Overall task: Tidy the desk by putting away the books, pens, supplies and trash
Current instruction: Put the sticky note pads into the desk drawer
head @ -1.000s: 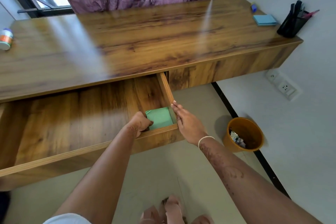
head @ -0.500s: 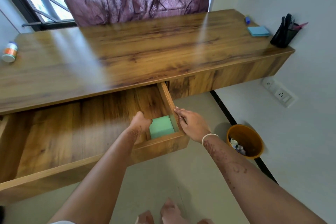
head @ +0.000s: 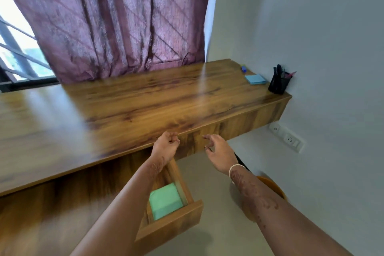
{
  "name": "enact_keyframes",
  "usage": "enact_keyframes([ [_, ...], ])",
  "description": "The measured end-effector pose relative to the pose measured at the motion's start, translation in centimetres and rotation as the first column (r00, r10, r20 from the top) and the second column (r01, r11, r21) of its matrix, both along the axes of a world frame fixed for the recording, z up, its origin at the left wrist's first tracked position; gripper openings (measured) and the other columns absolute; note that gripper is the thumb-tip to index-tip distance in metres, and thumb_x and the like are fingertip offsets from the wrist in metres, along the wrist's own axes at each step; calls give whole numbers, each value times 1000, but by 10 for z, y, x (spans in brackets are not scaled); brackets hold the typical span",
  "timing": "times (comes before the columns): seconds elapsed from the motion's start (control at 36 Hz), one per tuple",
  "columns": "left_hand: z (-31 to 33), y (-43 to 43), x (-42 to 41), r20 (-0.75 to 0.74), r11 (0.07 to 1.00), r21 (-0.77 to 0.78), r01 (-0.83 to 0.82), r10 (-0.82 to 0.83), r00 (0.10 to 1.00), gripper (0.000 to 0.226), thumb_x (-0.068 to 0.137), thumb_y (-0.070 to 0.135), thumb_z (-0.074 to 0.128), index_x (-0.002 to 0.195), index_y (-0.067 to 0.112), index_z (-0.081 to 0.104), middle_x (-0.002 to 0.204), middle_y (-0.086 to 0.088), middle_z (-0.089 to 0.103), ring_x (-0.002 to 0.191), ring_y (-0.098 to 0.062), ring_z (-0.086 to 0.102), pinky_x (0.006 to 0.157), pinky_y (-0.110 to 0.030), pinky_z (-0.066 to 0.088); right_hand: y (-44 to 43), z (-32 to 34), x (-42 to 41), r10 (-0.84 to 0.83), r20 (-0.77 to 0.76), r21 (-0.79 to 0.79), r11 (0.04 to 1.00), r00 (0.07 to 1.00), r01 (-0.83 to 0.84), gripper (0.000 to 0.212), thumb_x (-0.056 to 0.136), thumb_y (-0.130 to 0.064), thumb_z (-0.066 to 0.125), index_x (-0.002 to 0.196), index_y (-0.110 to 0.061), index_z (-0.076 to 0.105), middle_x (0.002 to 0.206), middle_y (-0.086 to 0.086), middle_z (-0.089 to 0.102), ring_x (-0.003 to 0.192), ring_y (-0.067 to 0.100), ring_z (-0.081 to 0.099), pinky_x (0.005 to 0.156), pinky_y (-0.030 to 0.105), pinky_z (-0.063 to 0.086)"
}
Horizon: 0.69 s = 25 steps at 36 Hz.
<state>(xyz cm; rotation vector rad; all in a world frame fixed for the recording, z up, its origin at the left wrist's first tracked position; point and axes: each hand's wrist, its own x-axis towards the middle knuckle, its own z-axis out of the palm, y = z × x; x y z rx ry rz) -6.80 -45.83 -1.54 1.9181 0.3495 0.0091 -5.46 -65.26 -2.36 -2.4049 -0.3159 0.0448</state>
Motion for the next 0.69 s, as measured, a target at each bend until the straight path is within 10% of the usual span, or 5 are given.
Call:
enact_keyframes([
  [0.31,4,-60,89,2,997,-72,38,-38,999,26,94,3,55,118,12,52,117,-6,61,105,-16,58,100,-28,45,-50,17,92,-177,-195,376,895,965,240,24,92,-12,54,114,-21,59,98,-5,63,93,13,61,82,24,47],
  [0.69,-8,-136,215,2,990,7,-143,143,990,19,94,8,56,105,24,58,106,8,63,100,-7,58,88,-15,40,-138,14,276,-223,-98,23,974,970,227,40,87,-18,58,128,-19,56,126,4,55,117,24,53,101,34,44],
])
